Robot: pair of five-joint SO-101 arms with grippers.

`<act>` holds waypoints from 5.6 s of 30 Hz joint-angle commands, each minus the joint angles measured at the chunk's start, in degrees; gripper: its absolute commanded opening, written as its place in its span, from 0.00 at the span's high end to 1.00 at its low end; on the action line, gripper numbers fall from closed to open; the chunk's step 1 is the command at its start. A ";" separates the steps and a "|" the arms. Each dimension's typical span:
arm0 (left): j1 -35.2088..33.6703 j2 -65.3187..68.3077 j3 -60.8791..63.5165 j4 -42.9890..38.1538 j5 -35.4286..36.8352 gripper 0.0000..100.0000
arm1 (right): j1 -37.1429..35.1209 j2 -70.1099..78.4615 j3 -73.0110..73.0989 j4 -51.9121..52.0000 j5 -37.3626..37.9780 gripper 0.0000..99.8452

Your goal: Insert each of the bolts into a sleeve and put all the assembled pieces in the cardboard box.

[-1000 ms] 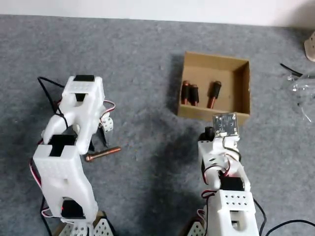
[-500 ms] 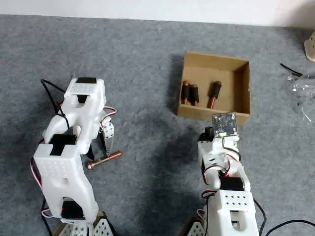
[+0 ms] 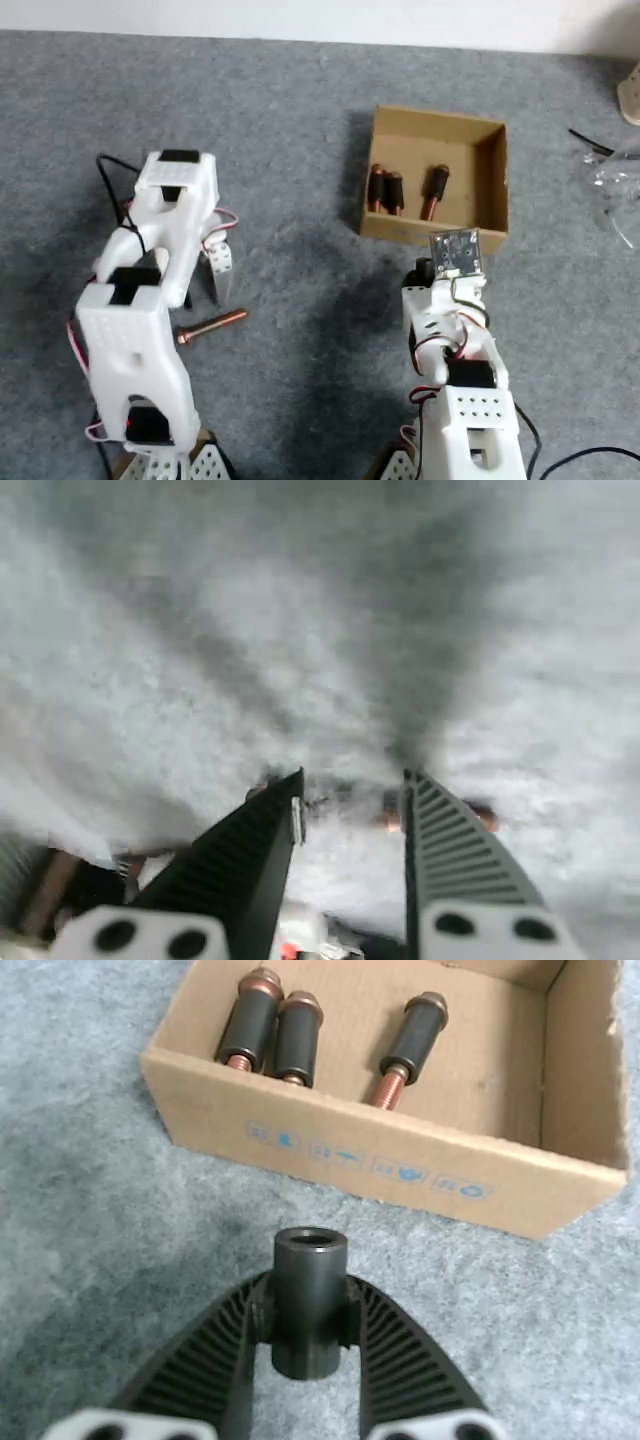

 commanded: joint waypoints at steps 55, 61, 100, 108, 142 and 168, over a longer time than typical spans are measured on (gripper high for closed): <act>0.84 -39.87 44.79 -38.95 -92.22 0.84 | 0.22 -1.10 -0.40 -2.24 0.79 1.00; 3.47 -40.84 44.44 -25.85 -91.08 0.84 | 0.31 -1.10 -0.40 -2.24 0.79 1.00; -4.79 -64.66 72.92 -62.68 7.12 0.84 | 0.31 -1.10 -0.40 -2.24 0.79 1.00; -4.79 -64.66 78.37 -62.59 10.81 0.84 | 0.31 -1.01 -0.40 -2.24 0.79 1.00; 1.98 -64.84 57.63 -25.05 -83.60 0.84 | 0.31 -1.10 -0.40 -2.24 0.79 1.00; -2.15 -64.48 67.91 -37.71 -99.96 0.84 | 0.31 -1.10 -0.40 -2.24 0.79 1.00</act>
